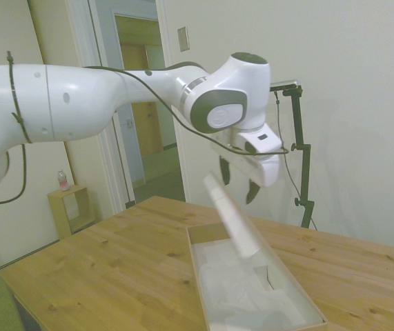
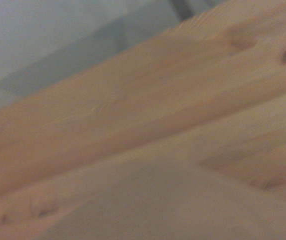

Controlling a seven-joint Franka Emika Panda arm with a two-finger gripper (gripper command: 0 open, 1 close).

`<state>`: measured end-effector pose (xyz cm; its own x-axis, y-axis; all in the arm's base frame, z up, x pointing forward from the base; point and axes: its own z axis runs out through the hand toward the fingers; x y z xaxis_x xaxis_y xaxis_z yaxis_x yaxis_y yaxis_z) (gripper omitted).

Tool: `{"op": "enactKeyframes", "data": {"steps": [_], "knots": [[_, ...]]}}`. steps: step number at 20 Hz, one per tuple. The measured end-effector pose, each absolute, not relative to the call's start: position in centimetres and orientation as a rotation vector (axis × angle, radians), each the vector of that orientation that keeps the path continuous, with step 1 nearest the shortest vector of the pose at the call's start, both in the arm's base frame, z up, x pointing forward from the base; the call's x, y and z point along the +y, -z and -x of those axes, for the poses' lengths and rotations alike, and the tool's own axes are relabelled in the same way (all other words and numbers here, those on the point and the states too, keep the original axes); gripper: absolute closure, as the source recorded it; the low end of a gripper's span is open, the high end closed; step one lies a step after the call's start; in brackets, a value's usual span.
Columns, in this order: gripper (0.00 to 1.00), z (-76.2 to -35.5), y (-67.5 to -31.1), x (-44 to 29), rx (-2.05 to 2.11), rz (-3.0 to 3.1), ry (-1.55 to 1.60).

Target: Close the box

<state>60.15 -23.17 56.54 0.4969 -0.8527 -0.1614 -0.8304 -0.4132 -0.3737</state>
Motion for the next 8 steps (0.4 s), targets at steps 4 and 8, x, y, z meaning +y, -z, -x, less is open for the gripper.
{"op": "enactKeyframes", "data": {"steps": [4, 8], "knots": [[0.00, -57.8, -55.0, -16.1, 1.235, 2.548, 0.016], [0.00, -55.8, -53.2, -8.4, 1.145, 2.663, 0.061]]}}
